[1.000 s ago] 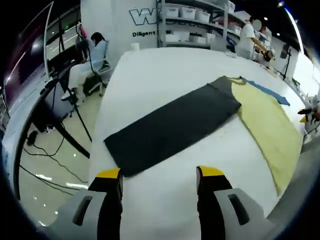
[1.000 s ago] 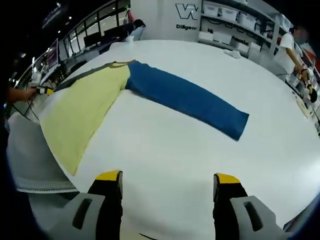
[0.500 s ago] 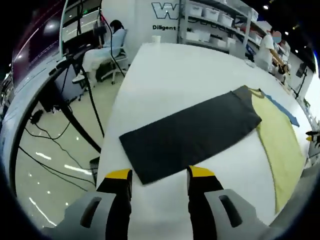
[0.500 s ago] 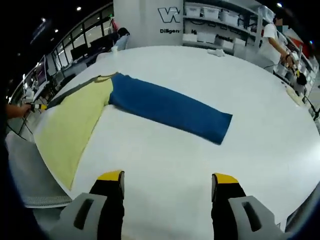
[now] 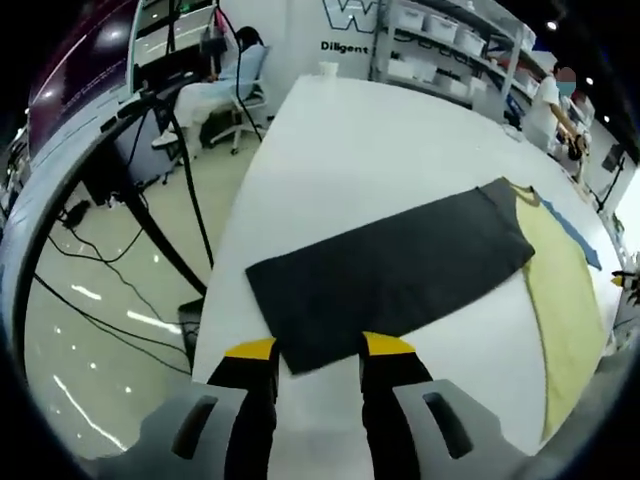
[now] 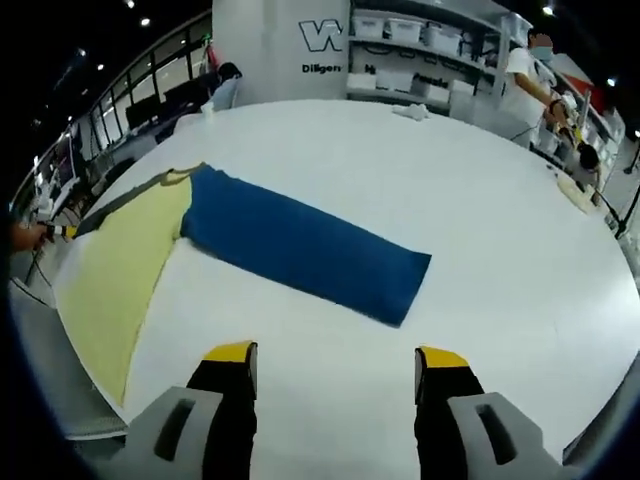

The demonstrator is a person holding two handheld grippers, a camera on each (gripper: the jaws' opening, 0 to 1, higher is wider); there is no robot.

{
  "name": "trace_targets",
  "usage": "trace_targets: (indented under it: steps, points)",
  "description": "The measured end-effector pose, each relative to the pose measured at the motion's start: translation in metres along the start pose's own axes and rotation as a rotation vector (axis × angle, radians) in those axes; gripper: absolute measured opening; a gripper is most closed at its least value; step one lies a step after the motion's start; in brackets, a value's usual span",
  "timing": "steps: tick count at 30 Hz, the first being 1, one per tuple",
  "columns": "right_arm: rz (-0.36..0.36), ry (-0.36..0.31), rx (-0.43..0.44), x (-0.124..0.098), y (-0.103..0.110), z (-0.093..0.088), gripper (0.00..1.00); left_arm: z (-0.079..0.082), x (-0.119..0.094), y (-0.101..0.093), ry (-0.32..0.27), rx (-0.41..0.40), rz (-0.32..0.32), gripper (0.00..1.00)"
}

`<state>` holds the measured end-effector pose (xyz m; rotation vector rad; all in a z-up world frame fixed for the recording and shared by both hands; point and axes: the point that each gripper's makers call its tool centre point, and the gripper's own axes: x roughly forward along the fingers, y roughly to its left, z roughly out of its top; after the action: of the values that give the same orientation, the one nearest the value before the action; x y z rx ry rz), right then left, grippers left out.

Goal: Fold the garment on the visible template until the final outline fits inside the template.

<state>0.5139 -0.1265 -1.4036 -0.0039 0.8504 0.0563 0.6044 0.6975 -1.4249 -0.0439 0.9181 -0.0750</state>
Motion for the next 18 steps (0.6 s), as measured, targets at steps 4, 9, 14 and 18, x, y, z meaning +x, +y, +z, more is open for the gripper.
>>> trace_targets:
  steps: [4, 9, 14, 18]
  points:
    - [-0.018, -0.032, 0.068, 0.0, -0.003, 0.01, 0.59, -0.001, 0.001, 0.001, 0.011, -0.017, 0.0, 0.28]
    - [-0.021, -0.021, 0.059, 0.002, 0.0, 0.009, 0.59, 0.0, 0.003, 0.005, 0.015, -0.006, 0.002, 0.26]
    - [-0.038, -0.017, 0.025, 0.005, -0.001, 0.009, 0.56, 0.0, 0.005, 0.009, 0.018, -0.005, 0.012, 0.22]
    - [-0.041, -0.008, 0.019, 0.009, -0.003, 0.01, 0.56, 0.004, 0.006, 0.016, 0.009, -0.001, 0.047, 0.25]
